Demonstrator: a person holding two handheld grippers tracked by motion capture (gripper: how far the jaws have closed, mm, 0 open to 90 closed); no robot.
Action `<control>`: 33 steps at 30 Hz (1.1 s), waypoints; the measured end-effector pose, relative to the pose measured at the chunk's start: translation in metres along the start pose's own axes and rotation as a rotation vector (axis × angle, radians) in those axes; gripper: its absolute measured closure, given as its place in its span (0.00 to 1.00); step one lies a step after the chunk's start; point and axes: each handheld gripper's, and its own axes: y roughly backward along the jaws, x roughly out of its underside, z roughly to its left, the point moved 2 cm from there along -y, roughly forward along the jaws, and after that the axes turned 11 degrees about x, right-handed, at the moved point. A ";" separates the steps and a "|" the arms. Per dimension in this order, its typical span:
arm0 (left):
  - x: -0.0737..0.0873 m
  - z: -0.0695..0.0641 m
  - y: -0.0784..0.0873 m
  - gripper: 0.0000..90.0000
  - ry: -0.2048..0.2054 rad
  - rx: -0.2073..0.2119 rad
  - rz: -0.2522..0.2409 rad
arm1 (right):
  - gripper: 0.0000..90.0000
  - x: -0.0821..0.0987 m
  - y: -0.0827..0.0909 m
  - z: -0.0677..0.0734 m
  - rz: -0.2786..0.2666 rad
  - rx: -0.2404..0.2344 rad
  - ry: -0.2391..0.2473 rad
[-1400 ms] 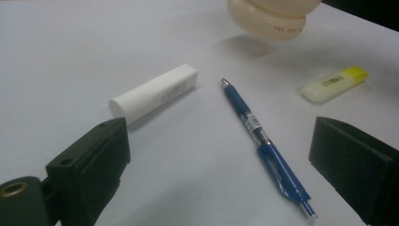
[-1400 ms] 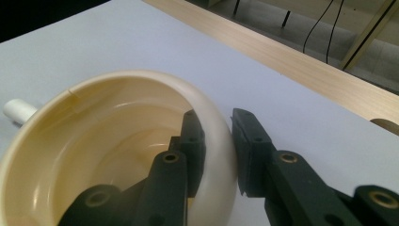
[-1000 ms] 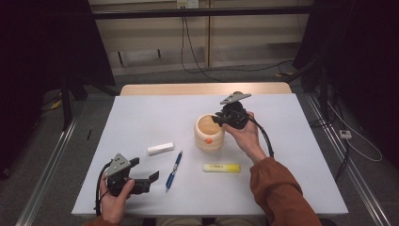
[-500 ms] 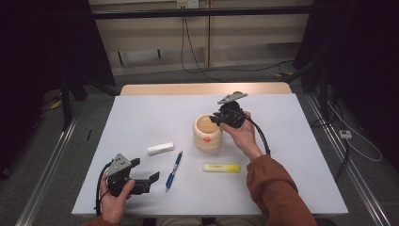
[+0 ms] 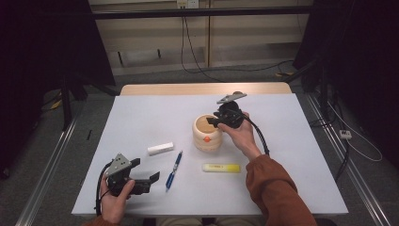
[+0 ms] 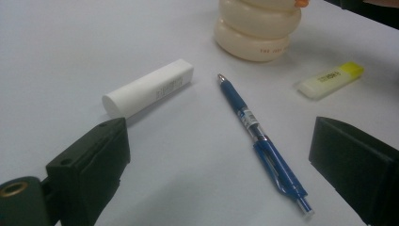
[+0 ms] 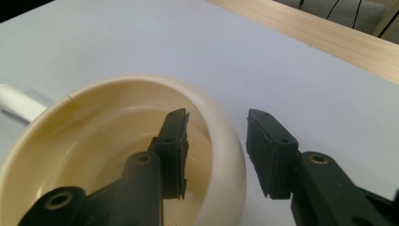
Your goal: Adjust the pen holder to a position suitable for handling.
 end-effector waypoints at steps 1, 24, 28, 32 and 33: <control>0.000 0.000 0.000 0.06 0.000 -0.001 0.000 | 0.58 0.000 0.001 0.000 -0.007 -0.002 -0.009; 0.000 0.000 0.000 0.06 -0.001 -0.002 0.002 | 0.06 -0.005 0.030 -0.004 -0.100 0.011 -0.047; 0.000 0.000 0.000 0.06 -0.001 -0.004 0.004 | 0.06 -0.002 0.038 -0.006 -0.119 0.013 -0.054; 0.001 0.001 0.000 0.06 0.000 -0.003 0.004 | 0.07 0.003 0.046 -0.009 -0.135 0.018 -0.049; 0.001 0.001 0.000 0.06 0.000 -0.004 0.006 | 0.07 0.004 0.048 -0.010 -0.139 0.021 -0.048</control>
